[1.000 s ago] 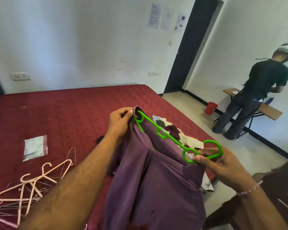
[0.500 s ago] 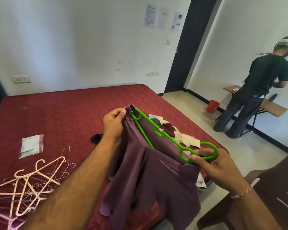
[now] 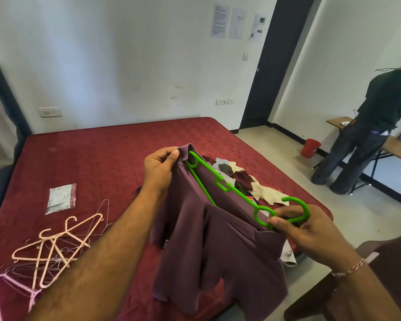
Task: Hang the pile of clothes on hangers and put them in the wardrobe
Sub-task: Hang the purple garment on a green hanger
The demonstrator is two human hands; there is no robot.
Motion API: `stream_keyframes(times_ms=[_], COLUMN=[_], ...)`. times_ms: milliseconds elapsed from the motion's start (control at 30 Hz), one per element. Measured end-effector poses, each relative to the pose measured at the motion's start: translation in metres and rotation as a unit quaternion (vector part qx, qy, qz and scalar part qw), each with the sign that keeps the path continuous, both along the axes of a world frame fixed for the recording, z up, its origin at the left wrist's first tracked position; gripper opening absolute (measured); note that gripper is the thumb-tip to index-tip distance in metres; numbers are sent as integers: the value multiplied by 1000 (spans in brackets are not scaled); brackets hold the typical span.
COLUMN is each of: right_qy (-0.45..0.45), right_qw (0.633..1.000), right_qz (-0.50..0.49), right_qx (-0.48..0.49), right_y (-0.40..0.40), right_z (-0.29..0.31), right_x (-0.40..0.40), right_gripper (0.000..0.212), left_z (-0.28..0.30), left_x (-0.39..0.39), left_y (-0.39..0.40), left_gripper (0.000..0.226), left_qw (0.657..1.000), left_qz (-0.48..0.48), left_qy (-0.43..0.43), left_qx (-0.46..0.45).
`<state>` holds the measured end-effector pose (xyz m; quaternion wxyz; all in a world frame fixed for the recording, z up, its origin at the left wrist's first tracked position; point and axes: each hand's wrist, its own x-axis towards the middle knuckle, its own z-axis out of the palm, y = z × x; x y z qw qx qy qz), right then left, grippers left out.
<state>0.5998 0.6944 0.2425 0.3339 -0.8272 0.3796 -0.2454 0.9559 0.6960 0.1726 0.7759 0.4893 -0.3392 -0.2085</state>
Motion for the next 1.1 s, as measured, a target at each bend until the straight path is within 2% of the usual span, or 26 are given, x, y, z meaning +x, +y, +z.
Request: stream_keyframes(times_ms=[133, 233, 300, 400, 533, 667, 733, 767, 800, 833, 867, 900, 967, 1033, 1067, 1100], right_qy=[25, 35, 48, 77, 105, 93, 102, 116, 135, 163, 200, 231, 233, 187, 179, 183], right_qw=[999, 999, 998, 995, 990, 992, 991, 989, 986, 981, 974, 968, 970, 982, 984, 983], right_qz=[29, 20, 15, 61, 96, 76, 86, 87, 88, 92, 95, 92, 71, 33, 19, 12], right_qx=[1, -26, -27, -28, -15, -30, -7, 13, 32, 44, 46, 38, 12, -7, -12, -10], right_y=[2, 3, 8, 17, 22, 23, 19, 16, 11, 6, 2, 0, 0, -3, -6, -8], right_z=[24, 38, 45, 55, 67, 74, 78, 82, 87, 90, 92, 91, 80, 65, 56, 48], right_x=[0, 2, 2, 0, 3, 2, -3, -6, -8, -11, -13, -14, -12, -6, -2, 3], right_gripper=[10, 11, 12, 10, 12, 13, 8, 6, 7, 11, 15, 19, 20, 16, 12, 9], left_z=[5, 9, 12, 20, 33, 46, 54, 56, 58, 63, 66, 72, 80, 63, 38, 10], left_x=[4, 0, -2, 1, -6, -13, -5, 1, 9, 17, 26, 33, 32, 18, 11, -1], left_y=[7, 9, 14, 18, 21, 36, 38, 36, 33, 33, 32, 33, 35, 29, 25, 26], left_gripper=[41, 26, 20, 18, 13, 14, 13, 13, 15, 17, 20, 22, 22, 20, 20, 22], left_qw=[999, 999, 995, 976, 970, 919, 880, 880, 906, 941, 962, 971, 970, 941, 922, 914], left_qz=[-2, 49, 70, 100, 129, 83, 62, 68, 91, 119, 154, 166, 103, 3, -38, -78], left_qy=[-39, -17, -66, -194, -207, -382, -471, -470, -414, -316, -224, -171, -219, -324, -348, -334], left_qx=[1, -13, -20, -23, -11, -43, -24, -5, 13, 19, 11, -6, 3, 98, 162, 218])
